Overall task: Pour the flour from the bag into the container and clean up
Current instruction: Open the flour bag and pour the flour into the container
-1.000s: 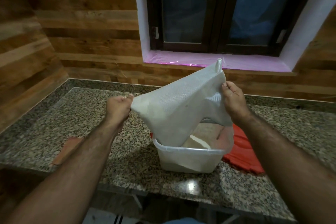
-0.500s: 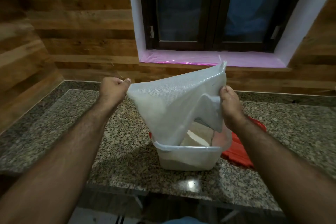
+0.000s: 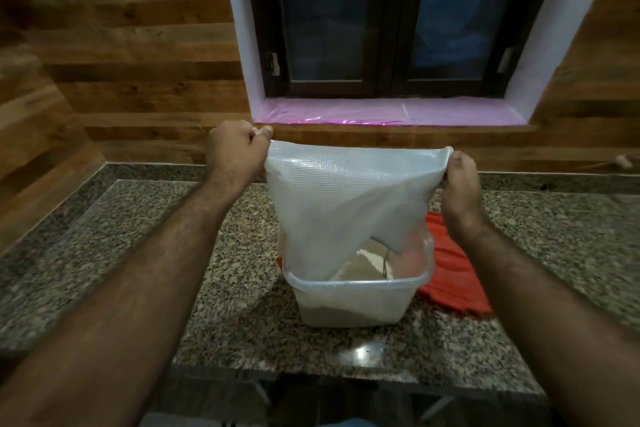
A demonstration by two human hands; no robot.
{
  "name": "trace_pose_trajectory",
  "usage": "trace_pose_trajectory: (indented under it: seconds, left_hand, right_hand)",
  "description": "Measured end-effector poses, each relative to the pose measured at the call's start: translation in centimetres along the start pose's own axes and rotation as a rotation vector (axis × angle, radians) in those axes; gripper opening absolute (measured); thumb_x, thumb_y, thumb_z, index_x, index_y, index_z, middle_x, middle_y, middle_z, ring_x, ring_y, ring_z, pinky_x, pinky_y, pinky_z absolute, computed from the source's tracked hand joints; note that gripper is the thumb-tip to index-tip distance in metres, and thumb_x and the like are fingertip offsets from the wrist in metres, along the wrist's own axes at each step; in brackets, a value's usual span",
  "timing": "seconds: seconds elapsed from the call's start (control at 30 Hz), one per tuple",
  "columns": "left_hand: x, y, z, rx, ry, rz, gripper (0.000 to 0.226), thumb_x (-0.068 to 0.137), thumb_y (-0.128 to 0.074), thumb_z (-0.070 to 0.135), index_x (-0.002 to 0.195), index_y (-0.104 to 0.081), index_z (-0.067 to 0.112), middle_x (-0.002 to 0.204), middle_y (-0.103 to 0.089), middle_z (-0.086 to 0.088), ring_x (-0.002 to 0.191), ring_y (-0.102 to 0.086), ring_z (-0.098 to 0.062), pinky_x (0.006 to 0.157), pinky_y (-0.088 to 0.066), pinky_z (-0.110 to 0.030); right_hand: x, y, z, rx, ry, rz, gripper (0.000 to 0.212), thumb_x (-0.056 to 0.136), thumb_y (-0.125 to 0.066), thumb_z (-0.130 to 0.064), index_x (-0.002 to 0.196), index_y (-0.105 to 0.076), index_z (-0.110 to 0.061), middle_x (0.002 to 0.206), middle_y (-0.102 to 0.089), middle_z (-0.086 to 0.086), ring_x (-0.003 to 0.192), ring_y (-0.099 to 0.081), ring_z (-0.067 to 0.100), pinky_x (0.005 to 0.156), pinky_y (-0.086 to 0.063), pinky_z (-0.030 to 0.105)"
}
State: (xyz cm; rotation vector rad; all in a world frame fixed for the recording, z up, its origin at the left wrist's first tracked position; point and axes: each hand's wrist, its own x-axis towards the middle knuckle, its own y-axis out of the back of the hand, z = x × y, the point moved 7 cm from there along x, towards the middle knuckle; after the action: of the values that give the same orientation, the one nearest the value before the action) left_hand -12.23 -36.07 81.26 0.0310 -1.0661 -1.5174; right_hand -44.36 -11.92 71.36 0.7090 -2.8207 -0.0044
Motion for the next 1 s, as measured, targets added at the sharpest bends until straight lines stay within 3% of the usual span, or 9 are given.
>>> trace_pose_trajectory:
  seconds: [0.17, 0.33, 0.4, 0.53, 0.6, 0.7, 0.73, 0.87, 1.0]
  left_hand:
    - [0.8, -0.3, 1.2, 0.121, -0.03, 0.009, 0.043, 0.102, -0.069, 0.04, 0.072, -0.074, 0.009, 0.063, -0.066, -0.007, 0.06, -0.063, -0.027, 0.059, -0.047, -0.034]
    - [1.1, 0.0, 0.2, 0.14, -0.015, -0.027, 0.045, 0.102, -0.069, 0.038, 0.073, -0.074, 0.004, 0.065, -0.067, -0.01, 0.064, -0.065, -0.032, 0.06, -0.05, -0.038]
    - [1.1, -0.1, -0.3, 0.127, 0.004, -0.057, 0.046, 0.102, -0.068, 0.037, 0.069, -0.072, 0.004, 0.063, -0.066, -0.01, 0.064, -0.065, -0.034, 0.06, -0.049, -0.039]
    - [1.1, -0.1, 0.0, 0.157, -0.039, -0.076, 0.053, 0.102, -0.068, 0.035, 0.056, -0.052, 0.014, 0.053, -0.049, 0.001, 0.063, -0.057, -0.033, 0.061, -0.032, -0.034]
    - [1.0, -0.1, 0.1, 0.167, -0.035, -0.066, 0.058, 0.102, -0.067, 0.035, 0.052, -0.043, 0.019, 0.052, -0.045, 0.003, 0.061, -0.053, -0.03, 0.062, -0.028, -0.033]
    - [0.6, -0.3, 0.1, 0.149, -0.011, -0.052, 0.058, 0.104, -0.064, 0.038, 0.054, -0.044, 0.018, 0.053, -0.046, 0.002, 0.062, -0.052, -0.03, 0.061, -0.028, -0.034]
    - [0.5, -0.5, 0.3, 0.141, -0.025, -0.046, 0.056, 0.105, -0.063, 0.038, 0.056, -0.047, 0.016, 0.054, -0.048, 0.001, 0.063, -0.054, -0.031, 0.061, -0.03, -0.034]
    - [-0.3, -0.9, 1.4, 0.178, -0.082, -0.016, 0.05, 0.108, -0.056, 0.042, 0.068, -0.059, 0.012, 0.065, -0.059, -0.008, 0.064, -0.056, -0.031, 0.06, -0.039, -0.038]
    - [-0.3, -1.3, 1.2, 0.297, -0.097, -0.007, 0.055, 0.11, -0.046, 0.05, 0.069, -0.058, 0.014, 0.064, -0.056, -0.005, 0.065, -0.058, -0.033, 0.061, -0.037, -0.037]
  right_hand:
    - [-0.8, -2.0, -7.5, -0.643, 0.514, -0.012, 0.068, 0.095, -0.054, -0.069, 0.147, -0.054, -0.025, 0.148, -0.055, 0.005, 0.136, -0.049, 0.024, 0.113, -0.036, 0.049]
    - [-1.2, -8.0, -8.2, -1.083, 0.548, -0.496, 0.091, 0.083, -0.029, -0.092, 0.144, -0.06, -0.032, 0.148, -0.061, -0.005, 0.14, -0.05, 0.021, 0.118, -0.023, 0.061]
    - [-1.0, -9.2, -8.2, -1.128, 0.508, -0.554, 0.081, 0.088, -0.036, -0.089, 0.135, -0.064, -0.028, 0.137, -0.064, -0.005, 0.133, -0.054, 0.021, 0.118, -0.027, 0.06]
    - [-1.6, -11.5, -8.0, -1.102, 0.597, -0.672, 0.035, 0.102, -0.052, -0.062, 0.089, -0.058, -0.03, 0.09, -0.06, -0.014, 0.097, -0.057, 0.015, 0.112, -0.032, 0.059]
    - [-2.1, -12.1, -7.5, -1.091, 0.651, -0.696, 0.034, 0.103, -0.049, -0.061, 0.098, -0.061, -0.03, 0.1, -0.062, -0.013, 0.106, -0.057, 0.017, 0.112, -0.032, 0.057]
    - [-2.5, -12.9, -6.6, -1.032, 0.573, -0.77, 0.077, 0.092, -0.034, -0.084, 0.139, -0.058, -0.028, 0.139, -0.061, -0.007, 0.134, -0.052, 0.019, 0.113, -0.029, 0.055]
    - [-2.8, -13.2, -6.6, -1.063, 0.595, -0.787, 0.08, 0.09, -0.036, -0.086, 0.138, -0.059, -0.027, 0.138, -0.062, -0.005, 0.133, -0.053, 0.019, 0.112, -0.03, 0.055]
    - [-3.4, -14.2, -7.2, -1.055, 0.69, -0.757, 0.03, 0.106, -0.051, -0.054, 0.097, -0.061, -0.026, 0.097, -0.064, -0.01, 0.105, -0.057, 0.018, 0.109, -0.033, 0.055]
    - [-3.1, -13.7, -8.6, -1.059, 0.79, -0.673, 0.027, 0.11, -0.045, -0.043, 0.092, -0.056, -0.027, 0.094, -0.064, -0.009, 0.102, -0.06, 0.022, 0.1, -0.035, 0.049]
